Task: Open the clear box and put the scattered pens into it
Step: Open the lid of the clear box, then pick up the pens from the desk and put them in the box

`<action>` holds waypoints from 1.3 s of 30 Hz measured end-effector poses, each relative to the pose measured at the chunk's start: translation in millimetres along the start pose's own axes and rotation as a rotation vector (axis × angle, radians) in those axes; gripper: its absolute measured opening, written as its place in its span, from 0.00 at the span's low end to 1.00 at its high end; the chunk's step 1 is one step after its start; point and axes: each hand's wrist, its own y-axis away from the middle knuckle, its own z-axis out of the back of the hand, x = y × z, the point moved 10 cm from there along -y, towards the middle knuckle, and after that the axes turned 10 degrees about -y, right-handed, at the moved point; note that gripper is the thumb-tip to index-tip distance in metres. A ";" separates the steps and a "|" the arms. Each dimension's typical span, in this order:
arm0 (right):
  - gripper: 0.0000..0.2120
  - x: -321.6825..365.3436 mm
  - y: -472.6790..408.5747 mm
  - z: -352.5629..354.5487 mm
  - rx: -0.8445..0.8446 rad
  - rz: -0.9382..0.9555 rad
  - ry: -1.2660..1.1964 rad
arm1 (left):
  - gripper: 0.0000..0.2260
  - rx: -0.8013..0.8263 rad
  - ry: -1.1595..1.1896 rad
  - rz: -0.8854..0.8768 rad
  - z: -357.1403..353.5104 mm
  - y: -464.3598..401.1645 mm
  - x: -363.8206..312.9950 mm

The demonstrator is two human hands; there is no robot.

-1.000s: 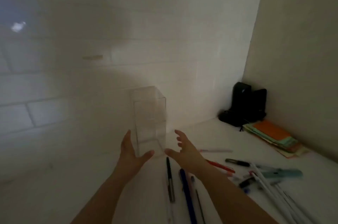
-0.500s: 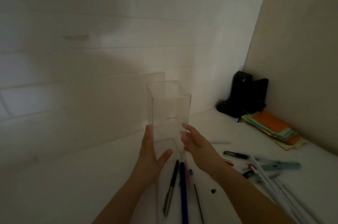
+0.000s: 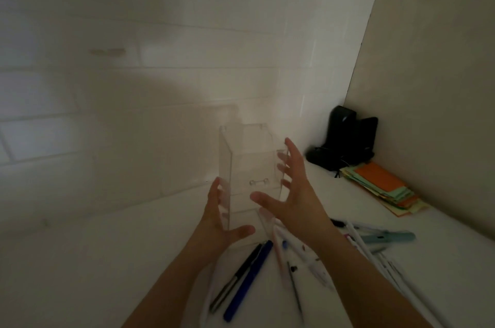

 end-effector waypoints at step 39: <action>0.16 -74.0 84.1 -13.2 0.198 -0.308 0.777 | 0.26 0.126 -0.787 0.250 -24.2 83.9 -5.2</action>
